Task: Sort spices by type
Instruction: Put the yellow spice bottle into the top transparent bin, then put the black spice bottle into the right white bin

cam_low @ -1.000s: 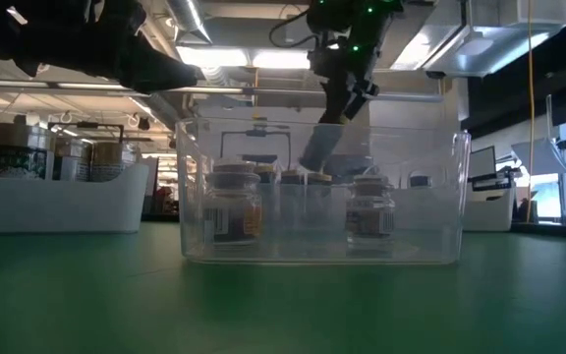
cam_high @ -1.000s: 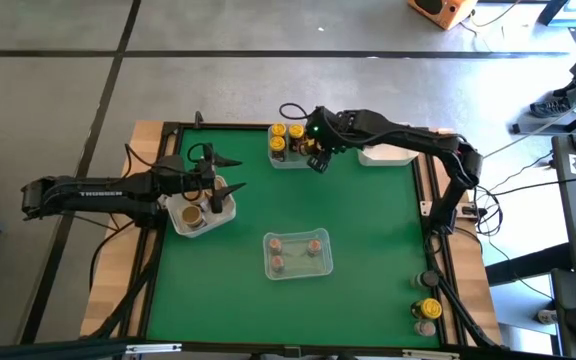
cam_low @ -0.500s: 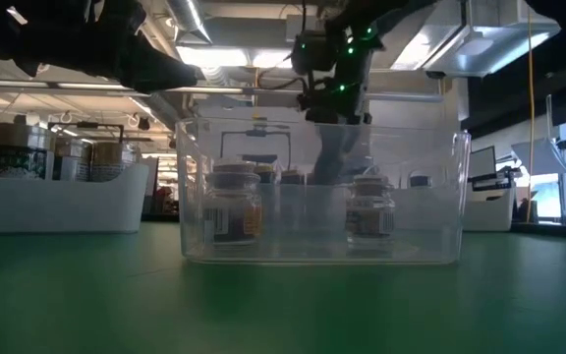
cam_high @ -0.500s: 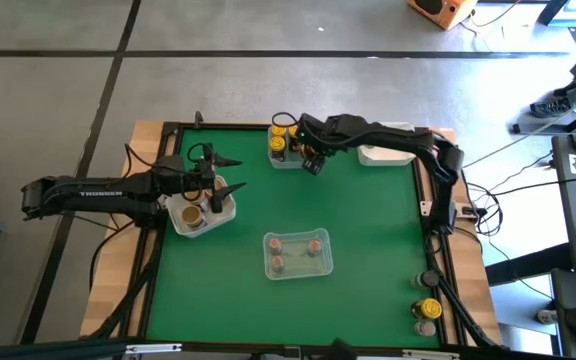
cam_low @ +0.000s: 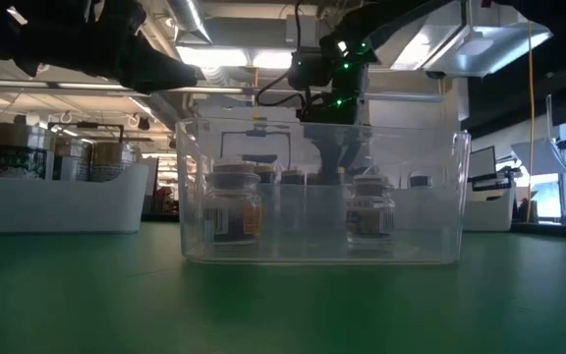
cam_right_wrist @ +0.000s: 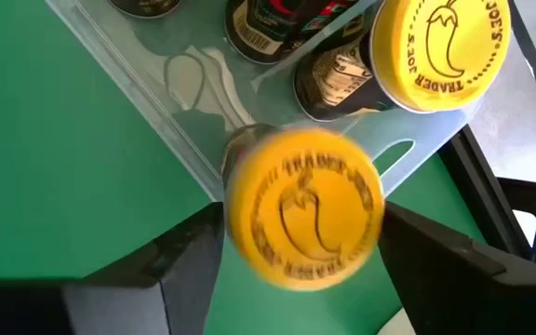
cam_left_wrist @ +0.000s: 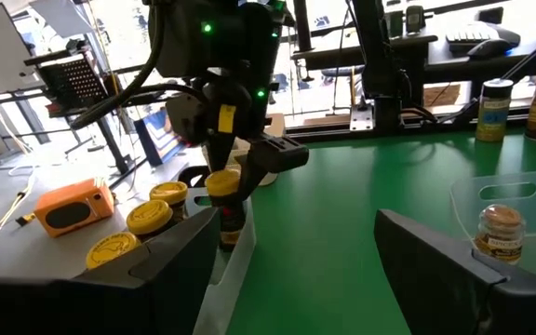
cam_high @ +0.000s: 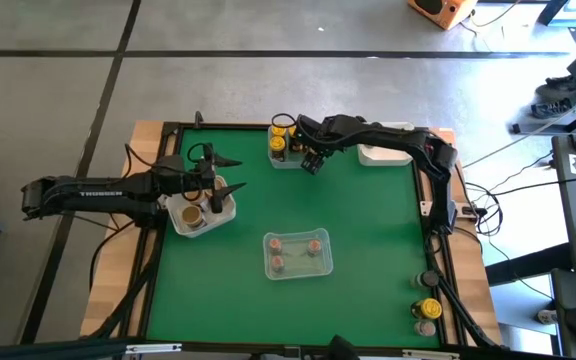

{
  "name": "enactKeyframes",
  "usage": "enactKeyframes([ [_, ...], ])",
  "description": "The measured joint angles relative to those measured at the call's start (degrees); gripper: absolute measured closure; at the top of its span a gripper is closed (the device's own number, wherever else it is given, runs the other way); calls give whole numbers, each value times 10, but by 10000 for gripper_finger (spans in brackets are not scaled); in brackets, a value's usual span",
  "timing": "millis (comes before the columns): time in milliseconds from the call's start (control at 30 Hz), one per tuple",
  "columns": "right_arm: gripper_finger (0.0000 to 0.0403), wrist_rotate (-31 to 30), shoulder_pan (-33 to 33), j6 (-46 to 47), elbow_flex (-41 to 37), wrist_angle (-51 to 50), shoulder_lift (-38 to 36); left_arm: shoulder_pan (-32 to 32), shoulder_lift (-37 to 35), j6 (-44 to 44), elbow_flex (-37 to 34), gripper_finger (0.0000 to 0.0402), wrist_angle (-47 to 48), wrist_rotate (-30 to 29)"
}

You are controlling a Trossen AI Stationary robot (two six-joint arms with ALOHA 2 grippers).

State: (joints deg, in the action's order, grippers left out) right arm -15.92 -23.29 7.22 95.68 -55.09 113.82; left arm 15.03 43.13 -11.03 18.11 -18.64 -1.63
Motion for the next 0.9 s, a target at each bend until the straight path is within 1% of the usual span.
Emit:
enactKeyframes([
  [267,89,-3,1,-3,0,8,0,0,0,1,0,116,1,0],
  [433,58,-52,15,-4,0,-16,-27,0,0,1,0,116,3,0],
  [533,47,-55,33,2,0,-40,-51,0,0,1,0,116,3,0],
  [667,43,-55,67,50,0,-84,-83,0,0,1,0,116,3,0],
  [700,44,-54,78,69,1,-102,-90,0,0,1,0,116,3,0],
  [800,48,-24,113,109,1,-167,-105,0,0,1,0,116,4,0],
  [900,51,-26,156,153,1,-218,-115,0,0,1,0,116,4,0],
])
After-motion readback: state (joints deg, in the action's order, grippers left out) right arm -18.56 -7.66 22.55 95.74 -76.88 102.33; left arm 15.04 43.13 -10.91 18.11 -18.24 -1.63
